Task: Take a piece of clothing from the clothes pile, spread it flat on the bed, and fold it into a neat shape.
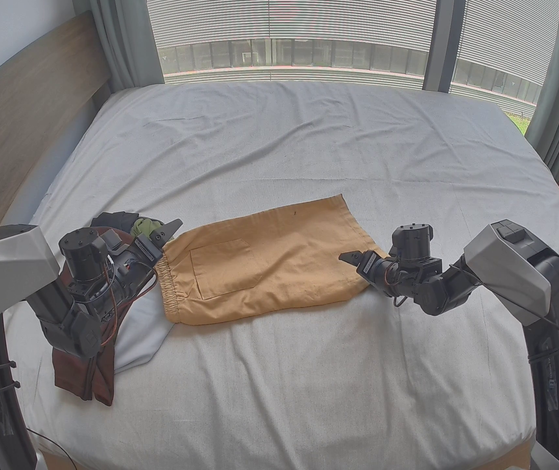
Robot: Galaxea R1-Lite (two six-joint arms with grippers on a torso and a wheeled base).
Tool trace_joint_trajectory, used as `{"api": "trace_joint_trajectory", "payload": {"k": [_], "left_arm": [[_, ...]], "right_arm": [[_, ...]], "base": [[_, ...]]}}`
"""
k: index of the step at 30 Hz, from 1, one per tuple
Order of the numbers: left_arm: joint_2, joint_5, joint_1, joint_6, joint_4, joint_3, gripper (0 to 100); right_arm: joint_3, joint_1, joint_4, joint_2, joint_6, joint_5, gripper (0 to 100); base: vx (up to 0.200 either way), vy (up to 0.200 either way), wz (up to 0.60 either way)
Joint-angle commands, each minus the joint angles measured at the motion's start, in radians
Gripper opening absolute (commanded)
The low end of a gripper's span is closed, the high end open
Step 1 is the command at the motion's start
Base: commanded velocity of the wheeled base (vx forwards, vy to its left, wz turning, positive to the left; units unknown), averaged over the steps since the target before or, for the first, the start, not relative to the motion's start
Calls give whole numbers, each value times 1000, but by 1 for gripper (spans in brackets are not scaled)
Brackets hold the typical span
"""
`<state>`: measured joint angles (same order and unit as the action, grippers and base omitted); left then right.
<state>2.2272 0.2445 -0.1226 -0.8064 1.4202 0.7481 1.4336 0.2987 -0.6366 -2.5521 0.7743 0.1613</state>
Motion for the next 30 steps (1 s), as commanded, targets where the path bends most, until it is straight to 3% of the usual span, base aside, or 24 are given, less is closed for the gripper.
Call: {"api": "trace_joint_trajectory", "payload": {"k": [1,10,11,19,30], "left_arm": [[6,-1,0,0,0,2,100],[19,-1,3,0,2,7,100],[22,-1,3,0,5,8,100],[25,-1,1,1,11,10,100],[17,1,0,0,11,8,100]], "right_arm": [[42,10,-41,-50,28,0,100],[19,10,-75,-54,33,0,100],[14,10,-75,-54,34,0,0],[-52,11,-155,-31,7,-26,0],[-142,8,-160,46,-21,-40,0]], "base": [[0,0,0],[0,0,0],[0,0,0],[0,0,0],[0,0,0]]}}
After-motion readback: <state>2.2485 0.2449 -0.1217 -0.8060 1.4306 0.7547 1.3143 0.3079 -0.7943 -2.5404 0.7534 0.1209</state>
